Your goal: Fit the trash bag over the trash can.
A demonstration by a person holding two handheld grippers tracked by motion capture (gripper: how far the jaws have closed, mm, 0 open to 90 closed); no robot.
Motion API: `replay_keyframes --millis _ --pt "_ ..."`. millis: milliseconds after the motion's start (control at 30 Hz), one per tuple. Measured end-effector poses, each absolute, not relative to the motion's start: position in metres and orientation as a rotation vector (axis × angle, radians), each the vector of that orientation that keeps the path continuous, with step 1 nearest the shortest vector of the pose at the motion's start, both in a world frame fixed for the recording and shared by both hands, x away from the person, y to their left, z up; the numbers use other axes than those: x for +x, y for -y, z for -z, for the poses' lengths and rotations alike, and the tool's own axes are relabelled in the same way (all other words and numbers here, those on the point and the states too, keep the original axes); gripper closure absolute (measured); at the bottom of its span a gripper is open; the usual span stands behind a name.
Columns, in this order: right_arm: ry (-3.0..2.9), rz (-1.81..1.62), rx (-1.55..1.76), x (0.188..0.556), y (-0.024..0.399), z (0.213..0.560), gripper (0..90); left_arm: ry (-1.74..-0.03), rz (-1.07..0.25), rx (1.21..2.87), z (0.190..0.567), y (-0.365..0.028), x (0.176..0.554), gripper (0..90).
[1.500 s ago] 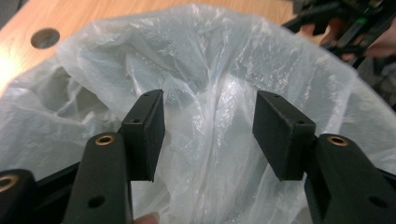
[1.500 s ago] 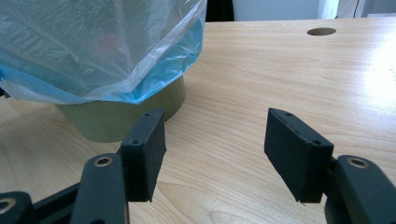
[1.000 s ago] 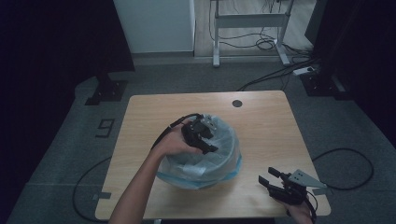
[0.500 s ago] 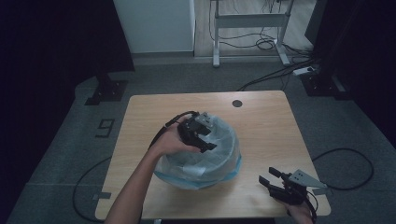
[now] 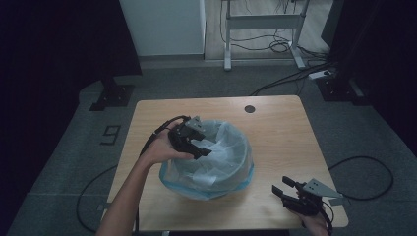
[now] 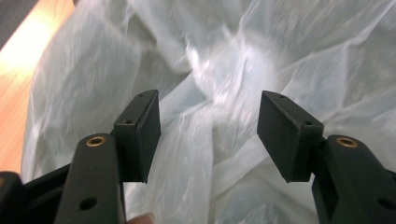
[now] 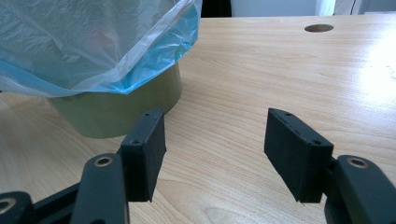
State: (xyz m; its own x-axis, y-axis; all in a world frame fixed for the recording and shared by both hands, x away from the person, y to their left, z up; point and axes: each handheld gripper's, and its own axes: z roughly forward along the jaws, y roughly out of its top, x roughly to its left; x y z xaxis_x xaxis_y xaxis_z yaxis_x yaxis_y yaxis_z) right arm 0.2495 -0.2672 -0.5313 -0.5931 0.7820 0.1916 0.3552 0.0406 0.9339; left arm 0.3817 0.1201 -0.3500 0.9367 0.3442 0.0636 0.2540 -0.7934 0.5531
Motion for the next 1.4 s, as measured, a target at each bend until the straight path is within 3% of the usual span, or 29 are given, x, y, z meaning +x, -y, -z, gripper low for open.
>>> replay_keyframes --millis 600,967,1400 --pt "-1.949 -1.568 1.149 0.249 0.27 0.531 38.0 -0.445 -0.218 2.667 0.368 -0.109 0.388 38.9" --pt "-1.933 -1.565 1.159 0.249 0.273 0.53 37.5 -0.469 -0.306 2.402 0.349 -0.139 0.365 28.1" --pt "-1.931 -1.537 1.159 0.249 0.273 0.53 36.8 -0.511 -0.39 2.175 0.353 -0.181 0.324 27.0"
